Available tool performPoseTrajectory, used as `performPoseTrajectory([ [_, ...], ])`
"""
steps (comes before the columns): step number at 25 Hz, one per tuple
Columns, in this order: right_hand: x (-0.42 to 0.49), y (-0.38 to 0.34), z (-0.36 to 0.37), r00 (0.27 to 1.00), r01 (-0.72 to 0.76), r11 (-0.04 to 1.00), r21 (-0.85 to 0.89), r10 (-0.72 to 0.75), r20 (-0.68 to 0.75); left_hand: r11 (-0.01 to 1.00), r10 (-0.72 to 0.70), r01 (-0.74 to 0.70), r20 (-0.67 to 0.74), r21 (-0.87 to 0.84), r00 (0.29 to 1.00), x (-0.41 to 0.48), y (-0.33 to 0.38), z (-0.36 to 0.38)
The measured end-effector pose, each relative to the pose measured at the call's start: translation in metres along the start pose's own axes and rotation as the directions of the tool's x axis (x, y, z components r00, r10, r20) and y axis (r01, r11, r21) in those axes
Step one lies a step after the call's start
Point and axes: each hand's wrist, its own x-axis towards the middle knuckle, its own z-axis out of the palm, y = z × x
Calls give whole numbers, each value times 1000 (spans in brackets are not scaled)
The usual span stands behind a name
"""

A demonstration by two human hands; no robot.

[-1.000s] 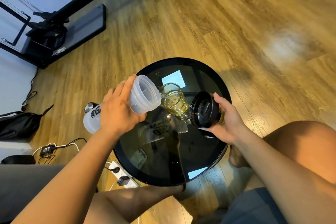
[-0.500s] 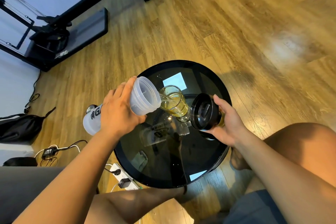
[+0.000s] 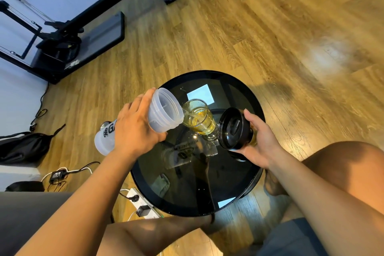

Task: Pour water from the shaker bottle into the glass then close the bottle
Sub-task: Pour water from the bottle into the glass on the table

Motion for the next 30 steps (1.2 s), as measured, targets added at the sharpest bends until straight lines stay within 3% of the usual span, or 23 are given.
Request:
performPoseTrajectory([
  [30,3,1,-5,998,52,998,-24,-51,28,1000,21,-21,2,7,1000,2,4,1],
])
